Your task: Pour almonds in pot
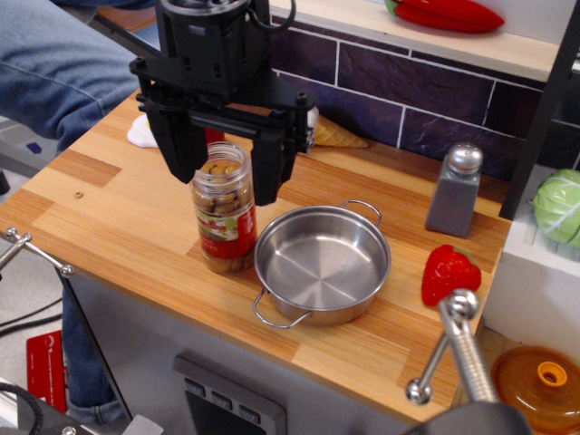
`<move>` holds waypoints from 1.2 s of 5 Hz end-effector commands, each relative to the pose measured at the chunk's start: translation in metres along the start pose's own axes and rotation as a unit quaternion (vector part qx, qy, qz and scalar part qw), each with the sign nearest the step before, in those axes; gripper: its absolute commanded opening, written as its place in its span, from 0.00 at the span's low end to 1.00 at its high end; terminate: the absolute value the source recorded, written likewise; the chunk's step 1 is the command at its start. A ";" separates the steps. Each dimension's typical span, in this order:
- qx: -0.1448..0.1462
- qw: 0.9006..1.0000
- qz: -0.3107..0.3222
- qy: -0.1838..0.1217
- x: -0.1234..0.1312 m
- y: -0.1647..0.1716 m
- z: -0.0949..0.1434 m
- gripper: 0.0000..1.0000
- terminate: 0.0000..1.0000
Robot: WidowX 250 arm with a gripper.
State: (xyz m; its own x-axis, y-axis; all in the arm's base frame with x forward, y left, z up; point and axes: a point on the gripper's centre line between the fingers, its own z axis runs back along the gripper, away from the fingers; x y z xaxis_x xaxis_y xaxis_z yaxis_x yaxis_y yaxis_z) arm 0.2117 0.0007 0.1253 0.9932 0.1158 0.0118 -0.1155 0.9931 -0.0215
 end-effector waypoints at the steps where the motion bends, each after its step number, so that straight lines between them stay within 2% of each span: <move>1: 0.000 1.000 0.000 0.000 0.000 0.000 0.000 1.00 0.00; 2: -0.074 0.993 0.094 -0.021 0.003 0.023 0.022 1.00 0.00; 3: -0.121 0.977 0.175 -0.009 0.012 0.038 0.033 1.00 0.00; 4: -0.151 0.947 0.285 -0.009 0.020 0.056 0.037 1.00 0.00; 5: -0.163 0.914 0.371 0.015 0.034 0.075 0.034 1.00 0.00; 6: -0.160 0.880 0.444 0.060 0.044 0.092 0.016 1.00 0.00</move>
State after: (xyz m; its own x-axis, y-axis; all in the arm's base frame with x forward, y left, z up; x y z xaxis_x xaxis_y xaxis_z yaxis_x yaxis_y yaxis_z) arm 0.2461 0.0954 0.1259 0.4941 0.7952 -0.3515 -0.8693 0.4476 -0.2096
